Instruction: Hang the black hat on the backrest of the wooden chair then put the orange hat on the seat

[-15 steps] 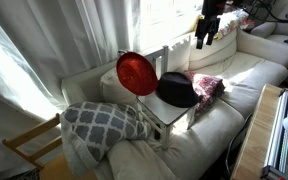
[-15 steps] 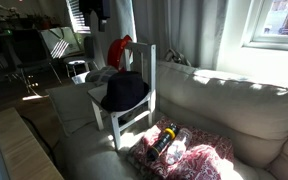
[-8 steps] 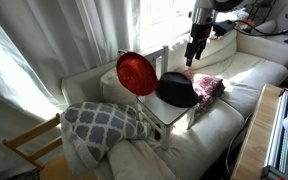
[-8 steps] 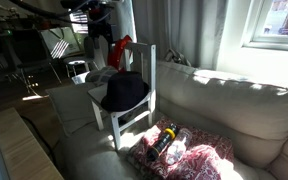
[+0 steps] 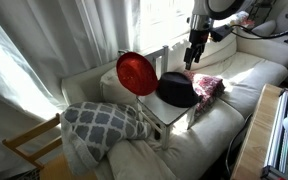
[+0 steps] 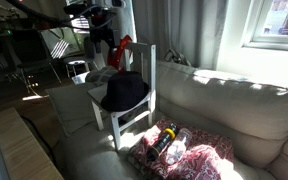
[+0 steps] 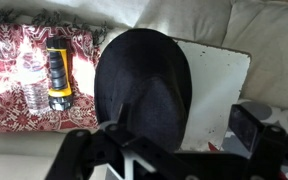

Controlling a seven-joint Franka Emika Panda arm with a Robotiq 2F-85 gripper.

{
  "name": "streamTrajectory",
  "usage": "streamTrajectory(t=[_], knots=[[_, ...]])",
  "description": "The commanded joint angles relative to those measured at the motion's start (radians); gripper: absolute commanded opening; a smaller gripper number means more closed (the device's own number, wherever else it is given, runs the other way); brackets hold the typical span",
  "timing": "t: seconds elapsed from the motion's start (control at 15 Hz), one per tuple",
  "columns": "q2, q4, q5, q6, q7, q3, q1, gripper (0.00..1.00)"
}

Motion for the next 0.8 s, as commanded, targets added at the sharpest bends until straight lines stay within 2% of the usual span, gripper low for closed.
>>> streamTrajectory(t=[0.0,0.4,0.73], knots=[[0.109,0.006,-0.115,0.119,0.069,-0.002,0.005,1.00],[0.238,0.017,-0.177,0.299,0.129,-0.010,0.034,1.00],[0.284,0.019,-0.178,0.367,0.146,-0.005,0.058,1.00]])
